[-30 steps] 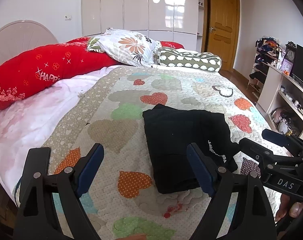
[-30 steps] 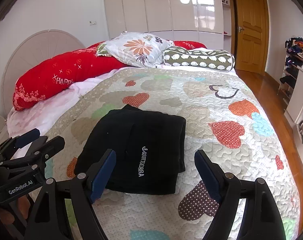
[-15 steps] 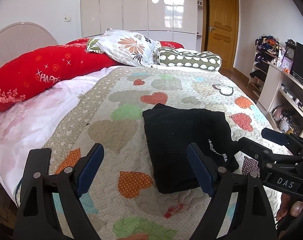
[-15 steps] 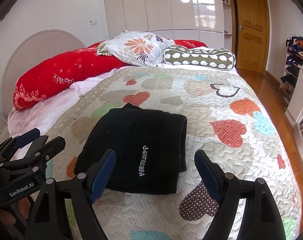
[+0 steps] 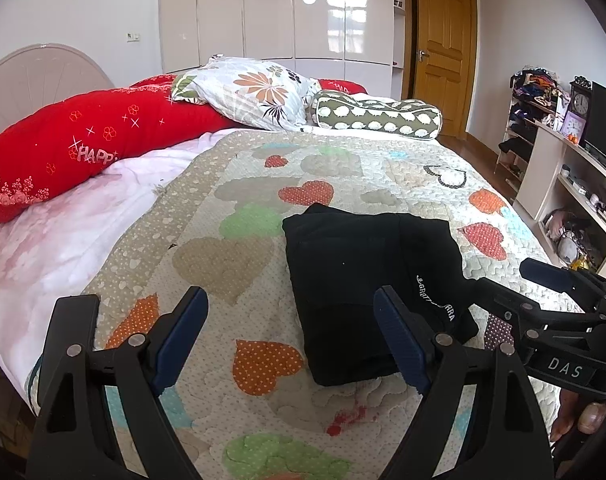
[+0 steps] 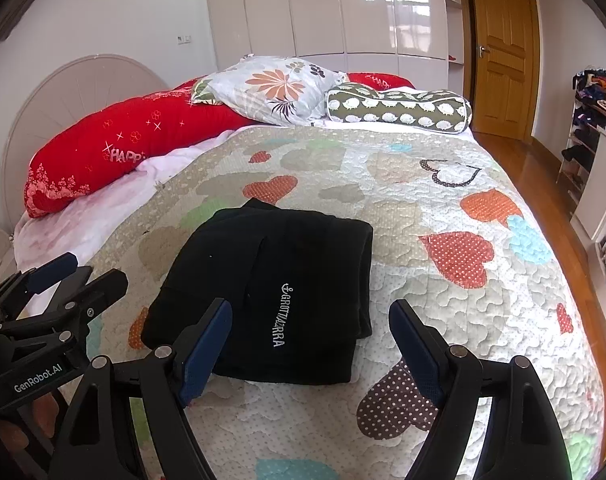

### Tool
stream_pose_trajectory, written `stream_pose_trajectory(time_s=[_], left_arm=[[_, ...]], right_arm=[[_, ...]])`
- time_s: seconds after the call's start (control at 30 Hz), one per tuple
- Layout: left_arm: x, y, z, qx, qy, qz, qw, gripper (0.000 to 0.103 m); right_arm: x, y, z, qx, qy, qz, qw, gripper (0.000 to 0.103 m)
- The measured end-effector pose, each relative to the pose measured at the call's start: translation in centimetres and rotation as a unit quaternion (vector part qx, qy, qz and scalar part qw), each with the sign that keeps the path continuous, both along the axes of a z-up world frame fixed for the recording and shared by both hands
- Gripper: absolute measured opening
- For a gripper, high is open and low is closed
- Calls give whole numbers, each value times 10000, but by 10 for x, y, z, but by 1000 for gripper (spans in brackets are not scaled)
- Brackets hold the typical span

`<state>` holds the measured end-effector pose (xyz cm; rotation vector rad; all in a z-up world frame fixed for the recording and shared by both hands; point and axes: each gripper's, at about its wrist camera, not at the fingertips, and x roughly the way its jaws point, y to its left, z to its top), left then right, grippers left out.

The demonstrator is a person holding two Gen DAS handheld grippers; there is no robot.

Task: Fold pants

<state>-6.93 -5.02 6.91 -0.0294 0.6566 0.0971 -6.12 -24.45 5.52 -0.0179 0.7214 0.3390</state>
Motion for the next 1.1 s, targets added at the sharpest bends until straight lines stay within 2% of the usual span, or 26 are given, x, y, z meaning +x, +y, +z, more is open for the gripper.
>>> stream_pose_trajectory(time_s=[1.1], left_arm=[[1,-6,-7,-29,101,-102,9999,85]], right_arm=[[1,-1,-8,-76,160,10,9998,82]])
